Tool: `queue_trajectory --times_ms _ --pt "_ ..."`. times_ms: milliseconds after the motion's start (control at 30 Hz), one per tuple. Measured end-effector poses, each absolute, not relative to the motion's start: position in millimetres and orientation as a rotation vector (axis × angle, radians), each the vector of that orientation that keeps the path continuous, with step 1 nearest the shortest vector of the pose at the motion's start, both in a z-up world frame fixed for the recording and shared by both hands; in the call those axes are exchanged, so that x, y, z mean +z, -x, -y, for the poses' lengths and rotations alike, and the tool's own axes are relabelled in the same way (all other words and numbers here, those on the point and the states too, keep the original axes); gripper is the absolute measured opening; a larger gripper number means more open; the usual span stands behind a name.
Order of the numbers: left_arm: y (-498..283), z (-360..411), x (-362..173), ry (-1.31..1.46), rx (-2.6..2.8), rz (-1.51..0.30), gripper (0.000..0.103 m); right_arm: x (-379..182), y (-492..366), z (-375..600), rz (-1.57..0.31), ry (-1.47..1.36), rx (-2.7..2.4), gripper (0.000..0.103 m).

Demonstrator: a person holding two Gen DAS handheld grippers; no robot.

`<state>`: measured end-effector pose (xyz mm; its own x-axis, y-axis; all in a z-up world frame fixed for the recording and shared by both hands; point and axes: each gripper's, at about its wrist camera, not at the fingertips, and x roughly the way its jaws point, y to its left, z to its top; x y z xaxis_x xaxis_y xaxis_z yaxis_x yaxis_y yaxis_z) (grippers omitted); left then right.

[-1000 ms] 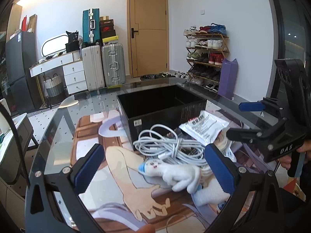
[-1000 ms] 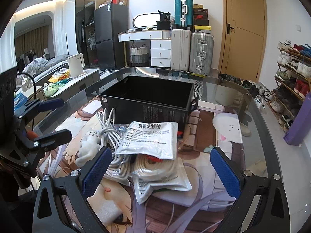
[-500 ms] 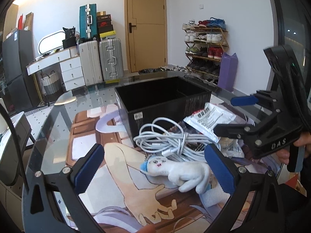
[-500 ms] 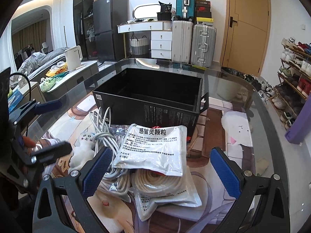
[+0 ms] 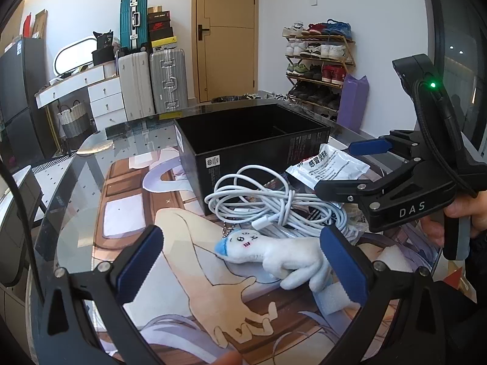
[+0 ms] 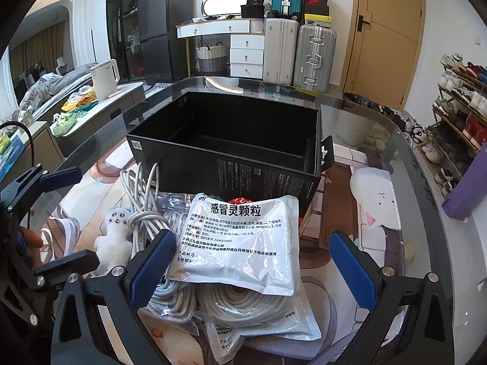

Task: Organize soft objects
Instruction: 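Reach the right gripper to the white medicine packet and close on it, then grasp the white plush doll with the left gripper and lift it while the right gripper holds the packet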

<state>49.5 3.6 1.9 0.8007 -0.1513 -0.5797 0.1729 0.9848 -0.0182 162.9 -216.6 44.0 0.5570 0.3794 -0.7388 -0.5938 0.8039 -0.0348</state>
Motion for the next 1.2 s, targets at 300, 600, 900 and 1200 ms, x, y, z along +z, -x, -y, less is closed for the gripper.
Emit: queue_trajectory --times_ms 300,600,900,1200 --pt "-48.3 -1.3 0.0 -0.045 -0.178 -0.623 0.103 44.6 -162.9 208.7 -0.787 0.339 0.552 0.103" --pt "-48.3 -0.8 0.1 -0.049 -0.178 -0.626 0.103 46.7 -169.2 198.6 -0.806 0.372 0.533 0.101" --pt "-47.2 -0.9 -1.1 -0.056 -0.181 -0.628 0.103 44.9 -156.4 215.6 -0.803 0.322 0.606 0.067" --pt "-47.3 0.4 -0.6 -0.065 -0.185 -0.633 0.103 48.5 -138.6 247.6 -0.751 0.220 0.624 0.063"
